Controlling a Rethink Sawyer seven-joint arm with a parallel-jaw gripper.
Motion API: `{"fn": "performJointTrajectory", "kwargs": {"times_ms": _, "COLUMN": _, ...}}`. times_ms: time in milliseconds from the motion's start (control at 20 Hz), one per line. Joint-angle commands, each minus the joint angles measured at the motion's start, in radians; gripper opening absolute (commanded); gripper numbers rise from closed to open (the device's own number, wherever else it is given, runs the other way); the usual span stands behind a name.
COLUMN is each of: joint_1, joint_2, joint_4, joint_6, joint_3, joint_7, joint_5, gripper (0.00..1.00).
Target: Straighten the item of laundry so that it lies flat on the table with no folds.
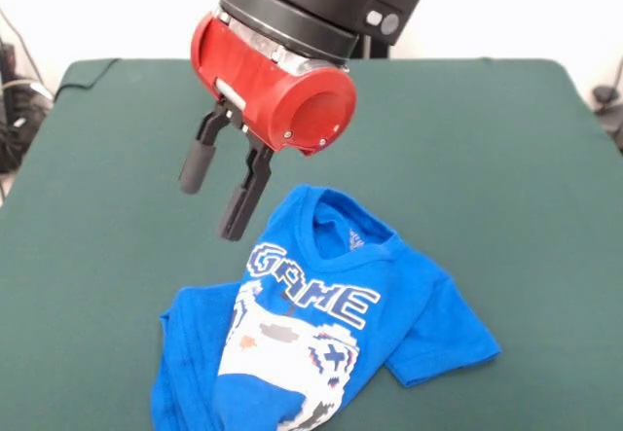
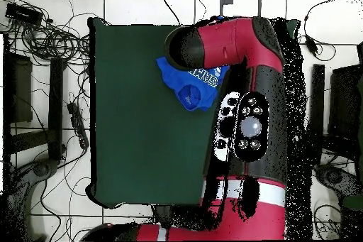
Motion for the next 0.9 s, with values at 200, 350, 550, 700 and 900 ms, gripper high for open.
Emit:
{"fn": "performJointTrajectory", "kwargs": {"times_ms": 200, "joint_1": 0.011, "joint_2": 0.090, "joint_4": 0.252, "joint_6": -0.034, "joint_3": 0.065, "joint_7": -0.062, "joint_5": 0.029, "gripper": 1.00}}
{"fn": "performJointTrajectory", "kwargs": {"times_ms": 350, "joint_1": 0.007, "joint_2": 0.118, "joint_4": 0.258, "joint_6": -0.090, "joint_3": 0.068, "joint_7": -0.028, "joint_5": 0.024, "gripper": 1.00}}
{"fn": "performJointTrajectory", "kwargs": {"times_ms": 550, "joint_1": 0.014, "joint_2": 0.152, "joint_4": 0.259, "joint_6": -0.151, "joint_3": 0.056, "joint_7": 0.023, "joint_5": 0.017, "gripper": 1.00}}
{"fn": "performJointTrajectory", "kwargs": {"times_ms": 700, "joint_1": 0.030, "joint_2": 0.183, "joint_4": 0.247, "joint_6": -0.202, "joint_3": 0.029, "joint_7": 0.075, "joint_5": 0.005, "gripper": 1.00}}
{"fn": "performJointTrajectory", "kwargs": {"times_ms": 900, "joint_1": 0.053, "joint_2": 0.218, "joint_4": 0.225, "joint_6": -0.274, "joint_3": -0.018, "joint_7": 0.130, "joint_5": -0.013, "gripper": 1.00}}
